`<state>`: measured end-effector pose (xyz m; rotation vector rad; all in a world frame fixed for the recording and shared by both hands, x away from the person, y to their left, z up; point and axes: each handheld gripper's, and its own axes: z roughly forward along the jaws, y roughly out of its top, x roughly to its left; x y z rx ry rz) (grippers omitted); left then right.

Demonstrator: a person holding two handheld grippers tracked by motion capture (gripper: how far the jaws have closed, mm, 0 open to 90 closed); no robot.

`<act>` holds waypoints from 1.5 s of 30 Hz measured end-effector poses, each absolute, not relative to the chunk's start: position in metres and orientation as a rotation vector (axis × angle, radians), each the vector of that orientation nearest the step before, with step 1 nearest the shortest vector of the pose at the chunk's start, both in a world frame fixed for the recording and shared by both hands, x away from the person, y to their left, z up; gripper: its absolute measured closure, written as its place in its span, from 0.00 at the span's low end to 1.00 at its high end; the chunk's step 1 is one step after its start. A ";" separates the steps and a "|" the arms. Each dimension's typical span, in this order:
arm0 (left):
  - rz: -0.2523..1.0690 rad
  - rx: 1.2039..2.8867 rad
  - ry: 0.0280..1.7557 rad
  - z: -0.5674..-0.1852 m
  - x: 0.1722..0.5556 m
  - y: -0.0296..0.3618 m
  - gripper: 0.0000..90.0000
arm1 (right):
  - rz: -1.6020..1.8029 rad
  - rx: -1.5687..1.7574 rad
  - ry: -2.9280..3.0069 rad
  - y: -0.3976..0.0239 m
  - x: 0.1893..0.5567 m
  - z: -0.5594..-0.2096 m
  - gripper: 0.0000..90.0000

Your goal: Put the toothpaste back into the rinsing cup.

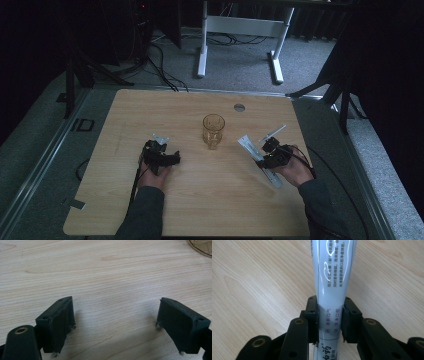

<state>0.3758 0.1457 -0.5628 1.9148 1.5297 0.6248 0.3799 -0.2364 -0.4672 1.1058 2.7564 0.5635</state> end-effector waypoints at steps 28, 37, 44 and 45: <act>0.625 1.915 1.530 -0.563 0.376 0.146 0.16 | 0.755 1.138 2.677 -0.230 0.386 -0.467 0.79; 0.625 1.914 1.530 -0.563 0.376 0.146 0.16 | 0.814 1.131 2.664 -0.228 0.388 -0.463 0.79; 0.625 1.914 1.530 -0.563 0.376 0.146 0.16 | 0.849 1.126 2.652 -0.225 0.390 -0.461 0.79; 0.625 1.913 1.530 -0.563 0.376 0.146 0.16 | 0.850 1.125 2.651 -0.225 0.391 -0.461 0.79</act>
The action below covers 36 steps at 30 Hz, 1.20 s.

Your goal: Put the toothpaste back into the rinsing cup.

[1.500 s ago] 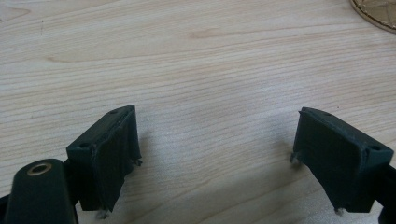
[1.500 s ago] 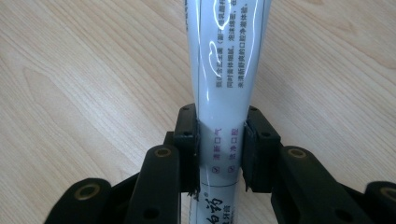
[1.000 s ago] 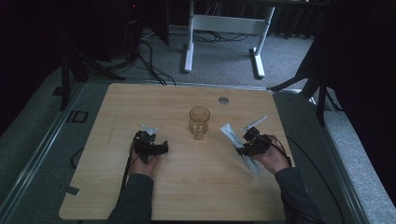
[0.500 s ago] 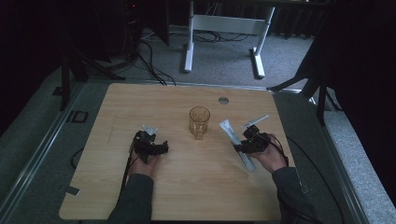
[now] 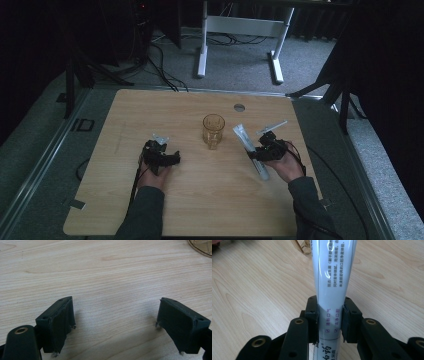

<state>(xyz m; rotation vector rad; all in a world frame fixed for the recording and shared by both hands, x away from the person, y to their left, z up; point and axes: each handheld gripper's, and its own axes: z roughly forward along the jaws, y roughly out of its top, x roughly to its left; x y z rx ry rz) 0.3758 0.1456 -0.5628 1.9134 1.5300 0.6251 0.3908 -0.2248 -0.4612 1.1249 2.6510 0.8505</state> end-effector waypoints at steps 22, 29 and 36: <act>0.625 1.914 1.530 -0.563 0.376 0.146 0.16 | 0.957 1.172 2.576 -0.224 0.397 -0.456 0.79; 0.625 1.914 1.530 -0.563 0.376 0.146 0.16 | 0.983 1.174 2.567 -0.224 0.399 -0.455 0.79; 0.625 1.914 1.530 -0.563 0.376 0.146 0.16 | 1.020 1.184 2.545 -0.223 0.401 -0.454 0.79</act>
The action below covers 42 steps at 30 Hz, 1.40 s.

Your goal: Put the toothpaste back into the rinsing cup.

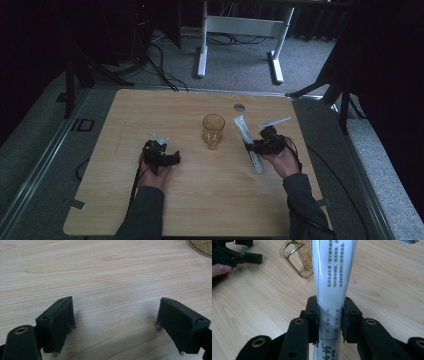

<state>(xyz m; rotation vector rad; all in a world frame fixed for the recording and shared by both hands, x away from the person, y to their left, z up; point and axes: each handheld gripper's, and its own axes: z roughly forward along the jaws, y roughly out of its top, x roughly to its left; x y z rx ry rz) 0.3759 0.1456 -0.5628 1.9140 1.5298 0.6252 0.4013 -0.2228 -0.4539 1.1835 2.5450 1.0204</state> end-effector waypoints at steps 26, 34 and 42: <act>0.626 1.914 1.529 -0.563 0.376 0.146 0.16 | 1.138 1.192 2.453 -0.219 0.407 -0.448 0.79; 0.626 1.914 1.529 -0.563 0.376 0.146 0.16 | 1.174 1.185 2.424 -0.218 0.408 -0.446 0.79; 0.625 1.914 1.530 -0.563 0.376 0.146 0.16 | 1.200 1.185 2.402 -0.215 0.410 -0.445 0.79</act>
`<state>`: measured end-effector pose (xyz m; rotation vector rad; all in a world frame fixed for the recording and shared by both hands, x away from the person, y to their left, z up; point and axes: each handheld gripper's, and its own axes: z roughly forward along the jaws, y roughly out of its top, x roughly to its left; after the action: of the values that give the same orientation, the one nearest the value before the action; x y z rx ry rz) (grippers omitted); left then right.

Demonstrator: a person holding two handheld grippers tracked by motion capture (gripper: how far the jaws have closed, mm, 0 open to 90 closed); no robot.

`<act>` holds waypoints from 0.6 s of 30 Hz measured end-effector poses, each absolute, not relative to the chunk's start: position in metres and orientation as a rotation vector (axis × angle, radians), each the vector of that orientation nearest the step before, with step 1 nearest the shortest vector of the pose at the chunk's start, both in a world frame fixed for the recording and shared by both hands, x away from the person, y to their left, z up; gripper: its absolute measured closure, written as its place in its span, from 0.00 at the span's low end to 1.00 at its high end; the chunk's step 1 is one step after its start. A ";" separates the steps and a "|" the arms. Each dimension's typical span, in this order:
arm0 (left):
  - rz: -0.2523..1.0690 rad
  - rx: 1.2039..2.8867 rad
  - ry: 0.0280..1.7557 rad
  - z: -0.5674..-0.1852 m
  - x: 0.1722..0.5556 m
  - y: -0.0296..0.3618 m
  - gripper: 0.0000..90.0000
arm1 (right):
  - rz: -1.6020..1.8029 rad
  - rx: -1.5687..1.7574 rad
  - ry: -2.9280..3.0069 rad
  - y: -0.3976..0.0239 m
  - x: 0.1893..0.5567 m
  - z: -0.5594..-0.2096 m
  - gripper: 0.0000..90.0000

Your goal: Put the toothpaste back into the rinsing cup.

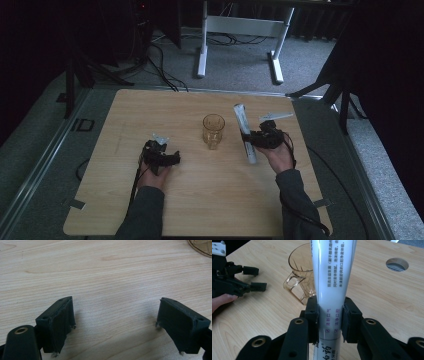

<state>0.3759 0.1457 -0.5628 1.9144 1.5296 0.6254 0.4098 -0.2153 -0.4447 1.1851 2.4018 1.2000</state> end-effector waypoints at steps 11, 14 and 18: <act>0.626 1.915 1.529 -0.563 0.376 0.146 0.16 | 1.249 1.203 2.367 -0.212 0.413 -0.444 0.79; 0.626 1.915 1.530 -0.563 0.376 0.146 0.16 | 1.257 1.208 2.360 -0.210 0.415 -0.443 0.79; 0.626 1.914 1.529 -0.563 0.376 0.146 0.16 | 1.263 1.212 2.351 -0.208 0.417 -0.443 0.79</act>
<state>0.3759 0.1457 -0.5628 1.9144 1.5295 0.6257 0.4165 -0.2083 -0.4428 1.2124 2.3511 1.2629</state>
